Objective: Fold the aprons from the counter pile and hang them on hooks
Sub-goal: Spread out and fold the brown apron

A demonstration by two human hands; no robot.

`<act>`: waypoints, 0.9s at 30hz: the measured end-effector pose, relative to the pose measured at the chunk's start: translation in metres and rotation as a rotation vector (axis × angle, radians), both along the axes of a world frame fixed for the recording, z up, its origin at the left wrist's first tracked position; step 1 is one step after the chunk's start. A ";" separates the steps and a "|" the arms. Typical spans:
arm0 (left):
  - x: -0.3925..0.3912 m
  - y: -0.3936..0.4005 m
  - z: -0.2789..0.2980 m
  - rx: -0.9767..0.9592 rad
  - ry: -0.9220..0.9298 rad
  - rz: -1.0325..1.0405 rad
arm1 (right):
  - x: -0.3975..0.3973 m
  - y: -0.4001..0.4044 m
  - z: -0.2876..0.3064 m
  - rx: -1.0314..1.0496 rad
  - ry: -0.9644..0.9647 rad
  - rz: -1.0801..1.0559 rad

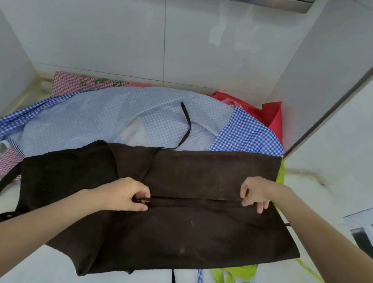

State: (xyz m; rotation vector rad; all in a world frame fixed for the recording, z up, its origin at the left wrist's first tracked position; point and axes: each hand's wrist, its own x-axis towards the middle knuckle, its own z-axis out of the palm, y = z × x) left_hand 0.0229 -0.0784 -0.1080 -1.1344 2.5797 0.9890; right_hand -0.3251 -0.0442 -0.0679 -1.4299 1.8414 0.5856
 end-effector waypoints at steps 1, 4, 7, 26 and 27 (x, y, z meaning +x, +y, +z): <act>0.004 0.000 0.003 -0.084 0.092 0.083 | 0.007 -0.012 0.008 -0.113 0.011 0.055; 0.008 -0.005 0.011 -0.222 0.259 0.421 | 0.043 -0.053 0.024 -0.414 -0.036 0.241; 0.004 -0.012 0.008 -0.121 0.141 0.536 | 0.105 -0.073 0.019 -0.505 -0.237 0.471; 0.003 -0.016 -0.002 -0.212 -0.221 0.188 | 0.042 -0.069 0.062 -0.233 0.252 0.419; 0.001 -0.015 0.000 -0.233 -0.240 0.146 | 0.030 -0.056 0.054 -0.152 0.243 0.362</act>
